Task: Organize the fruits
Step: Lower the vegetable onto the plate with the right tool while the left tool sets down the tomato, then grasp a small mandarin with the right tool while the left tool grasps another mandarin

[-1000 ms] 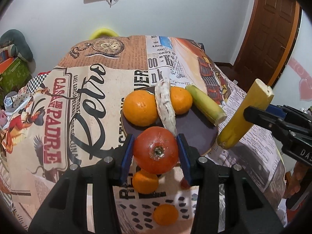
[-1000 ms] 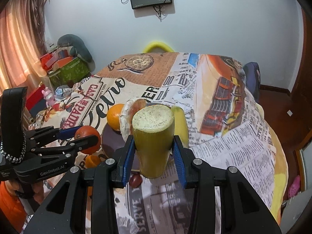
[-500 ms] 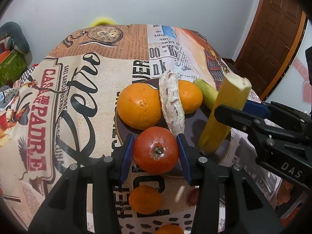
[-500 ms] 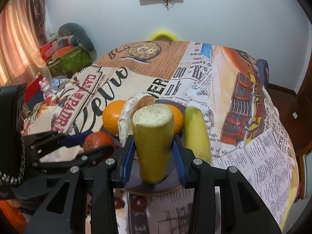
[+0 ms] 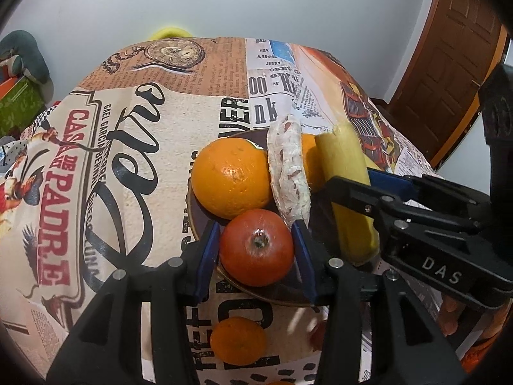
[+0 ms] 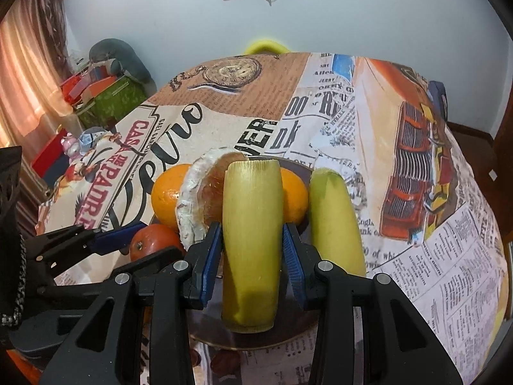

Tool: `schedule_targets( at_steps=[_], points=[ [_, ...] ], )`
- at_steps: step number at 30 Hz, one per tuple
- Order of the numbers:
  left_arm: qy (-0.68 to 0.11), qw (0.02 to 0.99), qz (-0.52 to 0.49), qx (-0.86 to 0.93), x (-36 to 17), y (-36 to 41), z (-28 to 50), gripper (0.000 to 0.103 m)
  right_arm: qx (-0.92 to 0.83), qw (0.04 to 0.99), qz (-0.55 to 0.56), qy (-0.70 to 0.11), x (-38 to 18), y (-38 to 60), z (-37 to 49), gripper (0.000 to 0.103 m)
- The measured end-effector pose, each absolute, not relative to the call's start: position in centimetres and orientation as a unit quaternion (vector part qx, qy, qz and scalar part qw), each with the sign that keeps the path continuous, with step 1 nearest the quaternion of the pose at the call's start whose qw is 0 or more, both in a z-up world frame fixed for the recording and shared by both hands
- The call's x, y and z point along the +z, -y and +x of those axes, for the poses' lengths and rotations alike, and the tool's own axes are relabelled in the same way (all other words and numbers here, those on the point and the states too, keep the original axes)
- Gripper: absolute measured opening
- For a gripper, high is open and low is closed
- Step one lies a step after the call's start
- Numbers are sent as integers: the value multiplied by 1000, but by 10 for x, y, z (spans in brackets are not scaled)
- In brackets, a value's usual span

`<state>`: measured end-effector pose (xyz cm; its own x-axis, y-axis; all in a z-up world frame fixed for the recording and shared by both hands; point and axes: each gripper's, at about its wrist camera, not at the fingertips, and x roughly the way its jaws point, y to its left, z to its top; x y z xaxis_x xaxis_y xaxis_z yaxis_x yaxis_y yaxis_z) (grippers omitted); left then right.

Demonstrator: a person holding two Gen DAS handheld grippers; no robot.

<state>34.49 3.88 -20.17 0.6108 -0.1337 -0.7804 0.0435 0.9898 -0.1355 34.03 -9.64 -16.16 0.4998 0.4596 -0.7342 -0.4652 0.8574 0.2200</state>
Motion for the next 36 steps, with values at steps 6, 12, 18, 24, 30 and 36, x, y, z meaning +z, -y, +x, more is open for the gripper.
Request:
schedule_targets(
  at_steps=[6, 12, 18, 24, 30, 36],
  points=[
    [-433, 899, -51, -47, -195, -39, 340, 47, 259, 870, -7, -419, -155, 103, 336, 37],
    [-419, 906, -53, -36, -179, -40, 329, 49, 261, 876, -7, -406, -138, 112, 322, 37],
    [-404, 913, -48, -31, -158, -43, 309, 49, 259, 882, -13, -393, -125, 118, 302, 42],
    [-400, 915, -47, -25, -145, -49, 287, 49, 261, 882, -19, -392, -119, 120, 282, 45],
    [-400, 915, -45, -15, -141, -60, 262, 49, 275, 876, -21, -395, -122, 111, 255, 46],
    [-407, 912, -43, -8, -142, -73, 237, 49, 296, 861, -27, -413, -136, 86, 235, 46]
  ],
)
